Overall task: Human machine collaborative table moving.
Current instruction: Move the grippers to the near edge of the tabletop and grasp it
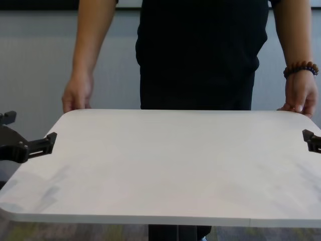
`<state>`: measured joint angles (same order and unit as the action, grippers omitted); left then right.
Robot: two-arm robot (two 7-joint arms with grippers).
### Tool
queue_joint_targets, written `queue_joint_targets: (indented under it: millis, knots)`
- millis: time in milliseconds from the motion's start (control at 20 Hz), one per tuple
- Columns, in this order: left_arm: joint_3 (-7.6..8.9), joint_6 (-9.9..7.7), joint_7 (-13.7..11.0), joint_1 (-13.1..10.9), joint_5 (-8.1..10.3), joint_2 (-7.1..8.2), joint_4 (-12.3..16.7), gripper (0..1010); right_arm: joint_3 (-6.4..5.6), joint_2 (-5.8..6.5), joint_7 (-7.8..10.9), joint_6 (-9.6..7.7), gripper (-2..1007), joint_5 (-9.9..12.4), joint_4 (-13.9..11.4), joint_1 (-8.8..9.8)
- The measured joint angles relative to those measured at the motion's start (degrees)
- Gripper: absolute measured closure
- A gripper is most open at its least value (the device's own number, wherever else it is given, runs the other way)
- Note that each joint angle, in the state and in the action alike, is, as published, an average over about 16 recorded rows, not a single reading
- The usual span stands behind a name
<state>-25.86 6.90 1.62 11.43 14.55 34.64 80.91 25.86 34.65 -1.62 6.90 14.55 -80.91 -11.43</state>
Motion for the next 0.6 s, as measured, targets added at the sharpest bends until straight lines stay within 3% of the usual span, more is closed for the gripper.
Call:
queue_joint_targets:
  millis: [600]
  knots:
    - [0.00, 0.00, 0.0, 0.0, 0.00, 0.00, 0.0, 10, 0.00, 0.00, 0.00, 0.00, 0, 0.0, 0.0, 0.00]
